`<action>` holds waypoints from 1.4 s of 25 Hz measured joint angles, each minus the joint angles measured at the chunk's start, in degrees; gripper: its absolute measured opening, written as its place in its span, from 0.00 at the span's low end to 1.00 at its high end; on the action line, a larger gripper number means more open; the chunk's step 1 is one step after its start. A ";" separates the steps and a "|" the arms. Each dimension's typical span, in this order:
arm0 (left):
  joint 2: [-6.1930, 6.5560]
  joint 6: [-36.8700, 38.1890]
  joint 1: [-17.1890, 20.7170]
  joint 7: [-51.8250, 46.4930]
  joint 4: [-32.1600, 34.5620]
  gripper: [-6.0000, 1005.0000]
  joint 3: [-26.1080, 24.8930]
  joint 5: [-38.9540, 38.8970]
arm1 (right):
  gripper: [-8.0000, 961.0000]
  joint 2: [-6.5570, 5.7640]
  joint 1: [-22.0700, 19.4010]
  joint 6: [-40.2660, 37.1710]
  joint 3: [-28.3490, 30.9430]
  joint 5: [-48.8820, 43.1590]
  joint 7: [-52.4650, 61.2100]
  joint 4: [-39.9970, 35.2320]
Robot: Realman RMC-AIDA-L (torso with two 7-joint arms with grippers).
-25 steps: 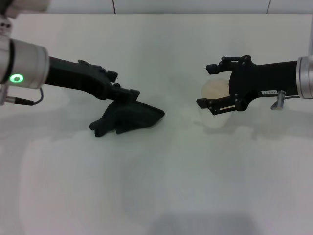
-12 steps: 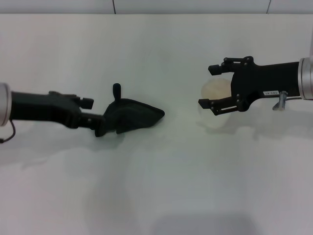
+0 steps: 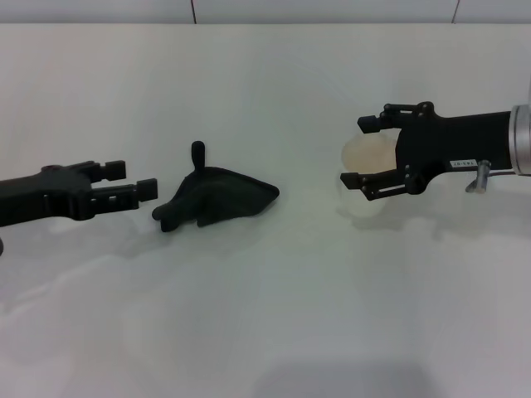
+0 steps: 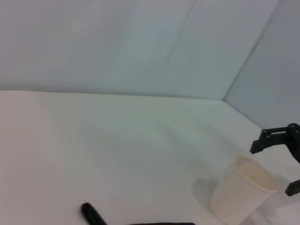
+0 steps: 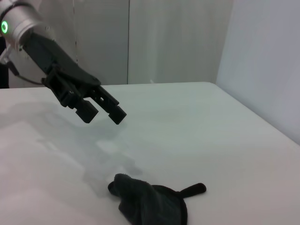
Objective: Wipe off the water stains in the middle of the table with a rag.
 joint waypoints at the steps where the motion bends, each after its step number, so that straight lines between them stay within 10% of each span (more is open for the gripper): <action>1: 0.47 -0.06 -0.37 2.18 -2.39 0.89 -1.20 -0.02 | 0.90 0.02 0.05 0.01 -0.03 0.00 0.01 0.14; 14: -0.40 -2.96 -0.14 26.97 -6.62 0.88 -2.42 0.04 | 0.90 0.07 0.00 0.02 0.03 -0.09 -0.13 0.98; 35: -0.20 -3.79 -0.40 21.82 -7.96 0.88 -2.21 3.09 | 0.90 0.09 -0.14 -1.20 -0.98 -1.57 -0.74 1.27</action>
